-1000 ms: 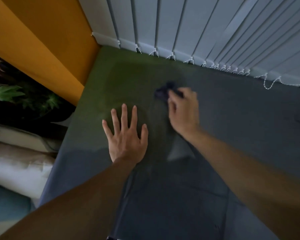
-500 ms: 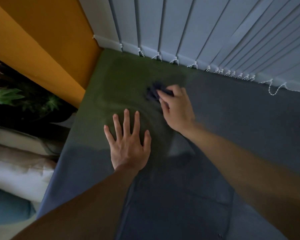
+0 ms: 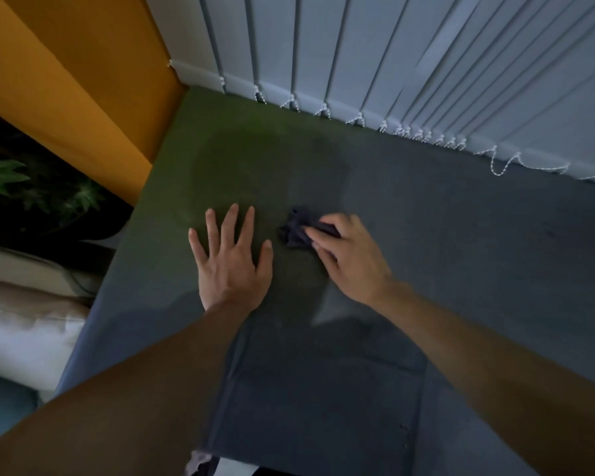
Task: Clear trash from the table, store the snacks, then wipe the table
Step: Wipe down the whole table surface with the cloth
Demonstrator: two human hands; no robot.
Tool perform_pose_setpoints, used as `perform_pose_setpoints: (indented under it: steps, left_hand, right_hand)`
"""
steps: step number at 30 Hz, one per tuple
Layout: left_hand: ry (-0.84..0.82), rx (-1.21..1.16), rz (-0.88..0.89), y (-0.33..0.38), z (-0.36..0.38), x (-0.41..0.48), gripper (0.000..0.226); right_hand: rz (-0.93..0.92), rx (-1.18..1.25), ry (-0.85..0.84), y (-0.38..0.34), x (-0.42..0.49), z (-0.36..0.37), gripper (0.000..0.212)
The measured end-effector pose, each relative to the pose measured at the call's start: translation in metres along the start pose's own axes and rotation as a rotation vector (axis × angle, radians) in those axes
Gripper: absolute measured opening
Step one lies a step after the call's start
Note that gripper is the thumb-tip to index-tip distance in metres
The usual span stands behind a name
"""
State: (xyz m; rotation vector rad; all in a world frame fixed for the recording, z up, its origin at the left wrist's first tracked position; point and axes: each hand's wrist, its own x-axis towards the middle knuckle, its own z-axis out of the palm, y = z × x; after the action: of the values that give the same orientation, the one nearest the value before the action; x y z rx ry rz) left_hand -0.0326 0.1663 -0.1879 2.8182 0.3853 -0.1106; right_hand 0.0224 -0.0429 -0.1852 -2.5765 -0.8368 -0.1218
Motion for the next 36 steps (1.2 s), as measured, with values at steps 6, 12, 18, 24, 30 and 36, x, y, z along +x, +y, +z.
perform_pose_setpoints:
  steps: [6,12,18,24,30,36]
  left_hand:
    - [0.012,-0.104,0.049,-0.008,-0.004,-0.020,0.067]
    - [0.016,-0.015,0.080,-0.007,0.006,-0.083,0.061]
    - [-0.026,0.072,0.049,-0.003,0.018,-0.130,0.060]
    - [0.006,0.131,0.039,0.001,0.022,-0.132,0.061]
    - [-0.005,0.134,0.022,0.002,0.022,-0.132,0.059]
    - [-0.012,0.131,0.028,0.003,0.021,-0.132,0.059]
  right_hand:
    - [0.453,-0.105,0.207,0.004,-0.010,-0.003,0.030]
    - [-0.033,0.017,-0.022,-0.034,-0.075,-0.004,0.031]
    - [0.331,-0.069,0.158,-0.014,-0.078,-0.013,0.030]
    - [0.052,-0.036,-0.011,-0.045,-0.122,-0.011,0.034]
    - [0.368,-0.073,0.140,-0.037,-0.112,-0.013,0.033]
    - [0.063,-0.021,-0.025,-0.070,-0.173,-0.014,0.036]
